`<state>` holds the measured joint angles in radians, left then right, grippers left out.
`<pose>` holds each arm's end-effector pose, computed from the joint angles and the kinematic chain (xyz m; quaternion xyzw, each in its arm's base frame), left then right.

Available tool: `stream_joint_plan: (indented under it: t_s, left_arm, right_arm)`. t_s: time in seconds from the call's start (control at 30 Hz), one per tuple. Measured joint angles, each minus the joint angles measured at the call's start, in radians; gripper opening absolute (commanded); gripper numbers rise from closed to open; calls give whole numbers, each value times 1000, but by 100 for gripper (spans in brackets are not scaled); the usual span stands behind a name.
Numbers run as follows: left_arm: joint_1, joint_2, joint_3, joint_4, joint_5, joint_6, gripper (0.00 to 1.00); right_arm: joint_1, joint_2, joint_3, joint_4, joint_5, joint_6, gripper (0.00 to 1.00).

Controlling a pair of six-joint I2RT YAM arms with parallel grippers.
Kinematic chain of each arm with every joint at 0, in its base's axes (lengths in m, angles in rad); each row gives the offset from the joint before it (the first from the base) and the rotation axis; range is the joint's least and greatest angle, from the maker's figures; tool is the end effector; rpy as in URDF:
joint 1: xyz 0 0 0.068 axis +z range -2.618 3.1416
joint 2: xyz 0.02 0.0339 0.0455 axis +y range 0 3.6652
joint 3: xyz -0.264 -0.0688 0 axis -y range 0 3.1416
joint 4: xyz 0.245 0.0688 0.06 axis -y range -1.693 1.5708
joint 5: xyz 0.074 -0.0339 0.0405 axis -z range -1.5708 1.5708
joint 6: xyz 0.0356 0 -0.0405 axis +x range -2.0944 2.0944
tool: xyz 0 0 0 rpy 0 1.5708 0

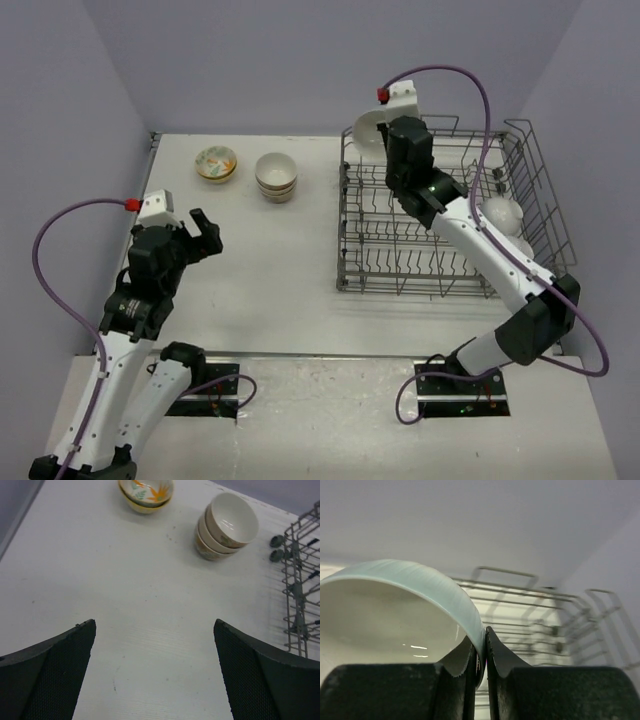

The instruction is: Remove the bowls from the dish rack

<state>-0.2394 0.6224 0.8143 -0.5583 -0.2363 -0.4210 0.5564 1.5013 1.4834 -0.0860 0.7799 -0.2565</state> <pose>0.1341 -0.0241 0.3341 -0.1407 0.8089 -0.0905 0.5636 0.3074 0.1617 0.4222 -0.0379 0.7317 -0.1867 0.6544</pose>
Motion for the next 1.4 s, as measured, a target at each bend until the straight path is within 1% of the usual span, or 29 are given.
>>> stream_joint_plan:
  t_s: [0.03,0.13,0.2,0.23,0.3,0.47,0.57,0.7,0.83,1.0,1.23,1.4]
  left_arm:
    - [19,-1,0,-8,-24,-8,100]
    - [71,-10,5,-33,-97,-42,100]
    - [101,-29,8,-60,-159,-70,100]
    - [113,-42,9,-72,-187,-83,100]
    - [133,-63,11,-91,-230,-103,100]
    - [170,-147,31,-129,-336,-154,100]
    - [179,-158,35,-133,-356,-164,100]
    - [180,-157,35,-132,-344,-162,100]
    - [180,-157,34,-123,-313,-154,100]
    - [180,-142,27,-98,-267,-132,100]
    - [180,-121,21,-85,-216,-108,100]
    - [180,-121,14,-70,-191,-99,100]
  right_arm:
    - [31,-4,19,-47,-56,65,0]
    - [122,6,80,-151,-289,270,0]
    - [158,50,138,-201,-419,371,0]
    - [175,95,191,-224,-490,424,0]
    - [208,215,310,-252,-575,494,0]
    - [299,575,628,-359,-700,617,0]
    - [345,741,732,-432,-723,684,0]
    - [380,855,756,-511,-719,753,0]
    - [385,890,758,-546,-693,799,0]
    - [379,952,856,-560,-641,822,0]
    - [371,1006,858,-566,-557,826,0]
    - [370,1044,861,-581,-536,826,0]
